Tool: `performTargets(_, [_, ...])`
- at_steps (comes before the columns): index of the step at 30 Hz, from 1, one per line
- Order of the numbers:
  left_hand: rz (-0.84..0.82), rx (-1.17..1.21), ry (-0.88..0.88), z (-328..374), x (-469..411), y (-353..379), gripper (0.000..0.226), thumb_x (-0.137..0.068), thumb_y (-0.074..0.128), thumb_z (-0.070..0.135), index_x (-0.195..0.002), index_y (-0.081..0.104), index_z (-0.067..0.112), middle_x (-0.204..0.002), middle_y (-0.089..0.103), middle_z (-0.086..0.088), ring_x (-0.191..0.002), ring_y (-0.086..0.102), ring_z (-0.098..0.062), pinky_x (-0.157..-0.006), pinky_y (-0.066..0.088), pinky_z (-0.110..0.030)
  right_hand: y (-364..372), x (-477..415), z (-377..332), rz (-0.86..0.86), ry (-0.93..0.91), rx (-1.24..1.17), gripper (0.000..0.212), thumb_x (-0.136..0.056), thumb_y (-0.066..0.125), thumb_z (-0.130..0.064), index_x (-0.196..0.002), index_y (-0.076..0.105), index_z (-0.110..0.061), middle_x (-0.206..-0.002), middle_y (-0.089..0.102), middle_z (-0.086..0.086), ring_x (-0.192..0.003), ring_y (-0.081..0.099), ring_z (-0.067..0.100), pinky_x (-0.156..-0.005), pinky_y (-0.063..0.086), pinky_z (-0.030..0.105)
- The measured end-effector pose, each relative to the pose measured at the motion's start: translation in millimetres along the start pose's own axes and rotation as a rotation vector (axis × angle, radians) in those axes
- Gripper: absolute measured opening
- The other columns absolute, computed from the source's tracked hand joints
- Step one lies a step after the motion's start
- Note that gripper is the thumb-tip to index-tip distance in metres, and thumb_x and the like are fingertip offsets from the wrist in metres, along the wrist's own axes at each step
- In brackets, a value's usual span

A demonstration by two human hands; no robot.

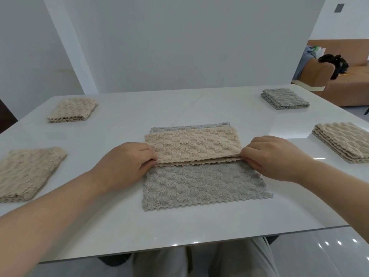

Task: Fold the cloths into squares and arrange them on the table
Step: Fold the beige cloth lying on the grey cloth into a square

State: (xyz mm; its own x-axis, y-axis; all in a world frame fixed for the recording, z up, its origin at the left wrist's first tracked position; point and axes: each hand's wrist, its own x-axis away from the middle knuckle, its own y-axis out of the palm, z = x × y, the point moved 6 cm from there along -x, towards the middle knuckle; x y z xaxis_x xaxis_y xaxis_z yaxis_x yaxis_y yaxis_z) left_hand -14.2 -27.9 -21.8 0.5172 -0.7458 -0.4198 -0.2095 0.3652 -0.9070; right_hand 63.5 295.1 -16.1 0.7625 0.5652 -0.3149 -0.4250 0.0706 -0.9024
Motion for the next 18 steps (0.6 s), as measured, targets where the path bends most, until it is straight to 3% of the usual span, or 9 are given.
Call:
performTargets(2, [0.0, 0.012, -0.016, -1, 0, -1, 0.027, -0.1, 0.048, 0.033, -0.096, 0.07, 0.018, -0.092, 0.066, 0.009, -0.082, 0.064, -0.015, -0.076, 0.053, -0.031, -4, -1, -4, 0.018, -0.001, -0.006, 0.007, -0.095, 0.058, -0.017, -0.095, 0.063, -0.013, -0.069, 0.059, 0.0, -0.068, 0.058, 0.027, -0.06, 0.051, 0.038])
performTargets(5, [0.012, 0.012, -0.028, -2, 2, -1, 0.024, -0.1, 0.046, 0.032, -0.097, 0.067, 0.019, -0.093, 0.064, 0.009, -0.082, 0.062, -0.015, -0.075, 0.053, -0.033, -5, -1, -4, 0.04, -0.014, -0.033, 0.021, -0.092, 0.064, -0.017, -0.112, 0.067, -0.013, -0.072, 0.063, -0.001, -0.068, 0.06, 0.025, -0.059, 0.052, 0.038])
performTargets(10, [-0.02, -0.026, 0.023, 0, 1, 5, 0.022, -0.1, 0.049, 0.029, -0.095, 0.067, 0.018, -0.101, 0.066, 0.007, -0.091, 0.063, -0.018, -0.083, 0.053, -0.034, 4, 0, -1, -0.013, -0.046, 0.008, 0.01, -0.091, 0.064, -0.018, -0.097, 0.072, -0.017, -0.084, 0.067, -0.002, -0.082, 0.063, 0.026, -0.065, 0.053, 0.039])
performTargets(14, [-0.051, -0.105, -0.003, 4, -4, 3, 0.025, -0.097, 0.05, 0.038, -0.09, 0.067, 0.023, -0.095, 0.067, 0.011, -0.092, 0.064, -0.015, -0.083, 0.046, -0.03, 1, -5, -2, -0.112, 0.022, -0.039, 0.021, -0.085, 0.054, -0.03, -0.092, 0.073, -0.024, -0.093, 0.067, -0.008, -0.089, 0.063, 0.019, -0.07, 0.053, 0.037])
performTargets(18, [0.069, -0.068, -0.097, 26, -32, -12, 0.032, -0.102, 0.044, 0.038, -0.099, 0.068, 0.019, -0.095, 0.069, 0.006, -0.092, 0.061, -0.017, -0.088, 0.047, -0.036, -15, -31, -6, 0.048, 0.213, -0.185, 0.022, -0.089, 0.055, -0.031, -0.089, 0.076, -0.023, -0.104, 0.069, -0.006, -0.098, 0.062, 0.02, -0.081, 0.053, 0.039])
